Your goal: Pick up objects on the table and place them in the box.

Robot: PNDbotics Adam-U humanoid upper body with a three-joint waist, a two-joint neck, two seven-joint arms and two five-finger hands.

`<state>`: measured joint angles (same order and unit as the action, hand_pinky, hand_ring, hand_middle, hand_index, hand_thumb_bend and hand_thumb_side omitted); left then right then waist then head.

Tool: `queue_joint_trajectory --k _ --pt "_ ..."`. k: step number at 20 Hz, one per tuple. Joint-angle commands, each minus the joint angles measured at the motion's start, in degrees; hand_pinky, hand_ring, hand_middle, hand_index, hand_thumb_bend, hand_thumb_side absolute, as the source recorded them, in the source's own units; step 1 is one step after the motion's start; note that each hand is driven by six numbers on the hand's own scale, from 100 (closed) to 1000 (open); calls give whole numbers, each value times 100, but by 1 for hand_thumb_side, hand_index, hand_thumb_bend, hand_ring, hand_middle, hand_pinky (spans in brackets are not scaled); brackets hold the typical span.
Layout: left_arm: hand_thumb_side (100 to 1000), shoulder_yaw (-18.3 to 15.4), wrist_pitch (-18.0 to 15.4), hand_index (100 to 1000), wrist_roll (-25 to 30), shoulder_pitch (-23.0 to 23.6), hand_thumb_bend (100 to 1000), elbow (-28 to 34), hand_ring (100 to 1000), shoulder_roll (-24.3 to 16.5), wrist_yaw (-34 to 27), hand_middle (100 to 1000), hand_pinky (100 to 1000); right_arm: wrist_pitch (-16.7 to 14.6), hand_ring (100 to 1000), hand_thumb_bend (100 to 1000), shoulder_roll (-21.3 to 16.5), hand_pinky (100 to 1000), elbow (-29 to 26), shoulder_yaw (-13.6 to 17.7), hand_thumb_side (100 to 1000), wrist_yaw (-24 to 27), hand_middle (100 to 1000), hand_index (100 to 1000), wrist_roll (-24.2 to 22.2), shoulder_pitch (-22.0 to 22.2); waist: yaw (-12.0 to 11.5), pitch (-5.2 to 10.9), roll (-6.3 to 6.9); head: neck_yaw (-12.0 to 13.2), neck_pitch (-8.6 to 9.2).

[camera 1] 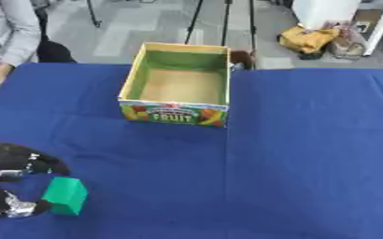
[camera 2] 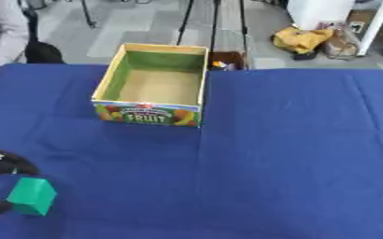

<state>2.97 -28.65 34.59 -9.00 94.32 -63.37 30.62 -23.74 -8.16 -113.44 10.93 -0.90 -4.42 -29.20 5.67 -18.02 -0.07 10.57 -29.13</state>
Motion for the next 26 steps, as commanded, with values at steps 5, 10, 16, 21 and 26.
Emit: queue_joint_trajectory --k 5,10,16,21,26 --pt "1000 72 -154 1000 147 -78 405 -91 936 -214 225 923 852 14 903 100 -30 851 -115 55 705 9 478 830 44 -42 24 69 21 57 59" --pt "1000 101 -217 1000 221 -99 415 -174 933 -186 328 921 848 24 904 100 -25 852 -115 60 699 0 476 829 58 -40 24 54 18 70 62" --pt "1000 172 -197 1000 104 -182 383 -240 925 -133 441 900 836 39 905 100 -16 853 -115 69 694 -12 474 829 88 -43 51 40 5 102 74" --pt "1000 233 -197 1000 -10 -262 392 -226 926 -103 537 904 835 56 906 100 -9 855 -115 73 687 -26 472 827 93 -34 59 30 3 125 67" --pt "1000 243 -204 1000 -103 -284 407 -171 933 -137 649 921 843 69 908 100 -16 856 -115 76 670 -29 471 826 94 -24 47 30 11 130 47"
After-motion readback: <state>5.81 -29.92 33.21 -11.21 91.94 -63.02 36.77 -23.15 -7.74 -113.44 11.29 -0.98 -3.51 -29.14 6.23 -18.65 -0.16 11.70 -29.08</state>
